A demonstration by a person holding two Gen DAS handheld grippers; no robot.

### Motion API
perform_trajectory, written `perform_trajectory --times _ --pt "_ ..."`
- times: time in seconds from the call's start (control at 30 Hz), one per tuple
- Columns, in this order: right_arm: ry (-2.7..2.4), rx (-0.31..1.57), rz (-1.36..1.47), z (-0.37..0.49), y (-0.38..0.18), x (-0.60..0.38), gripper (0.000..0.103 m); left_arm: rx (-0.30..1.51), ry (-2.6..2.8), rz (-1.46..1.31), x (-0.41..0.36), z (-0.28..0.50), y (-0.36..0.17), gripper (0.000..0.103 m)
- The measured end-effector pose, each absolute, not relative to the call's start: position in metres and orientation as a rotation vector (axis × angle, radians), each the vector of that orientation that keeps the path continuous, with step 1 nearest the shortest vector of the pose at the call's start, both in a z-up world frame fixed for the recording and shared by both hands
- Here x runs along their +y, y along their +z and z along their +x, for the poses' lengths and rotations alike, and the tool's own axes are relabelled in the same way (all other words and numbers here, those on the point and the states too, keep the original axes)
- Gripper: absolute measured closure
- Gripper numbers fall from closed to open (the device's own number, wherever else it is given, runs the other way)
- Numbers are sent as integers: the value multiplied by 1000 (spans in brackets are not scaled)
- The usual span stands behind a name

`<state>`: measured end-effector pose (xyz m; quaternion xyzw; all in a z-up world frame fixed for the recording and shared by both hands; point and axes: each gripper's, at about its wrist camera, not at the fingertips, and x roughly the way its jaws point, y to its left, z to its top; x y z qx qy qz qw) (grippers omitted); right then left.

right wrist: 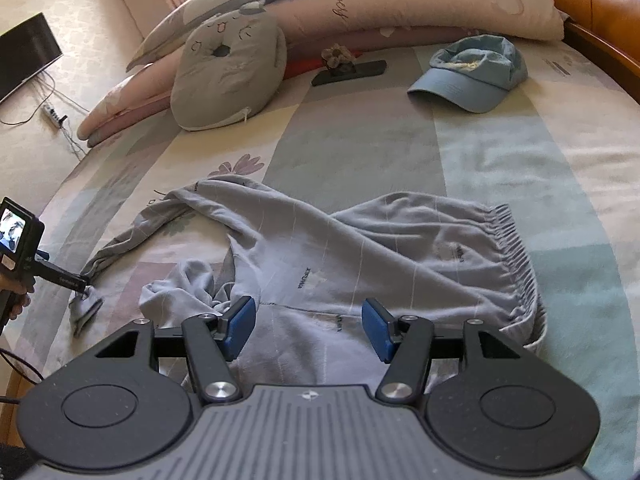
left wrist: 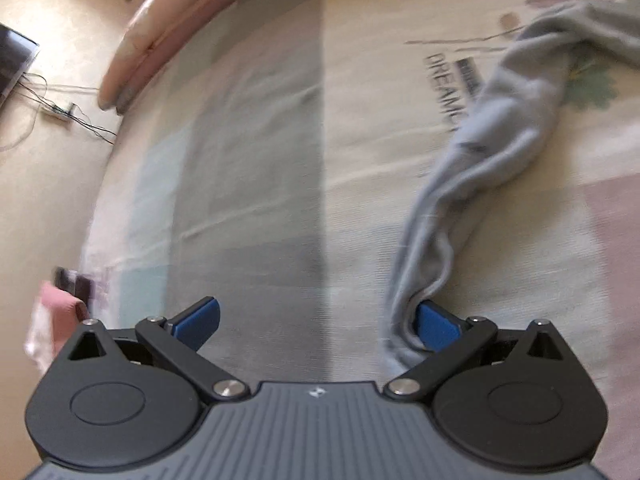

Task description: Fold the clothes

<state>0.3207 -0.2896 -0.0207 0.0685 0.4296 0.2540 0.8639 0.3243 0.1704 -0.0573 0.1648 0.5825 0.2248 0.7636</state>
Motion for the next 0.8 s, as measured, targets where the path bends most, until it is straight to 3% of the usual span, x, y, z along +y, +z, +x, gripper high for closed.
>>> perform_trajectory --times 0.17,0.4,0.8 --pt "546 917 140 327 -23 -298 38 1268 507 422 159 325 -71 0" --pt "525 911 132 327 -19 -292 38 1261 590 482 205 329 -68 0" --pt "402 885 108 311 2 -226 38 1051 623 620 278 377 -55 0"
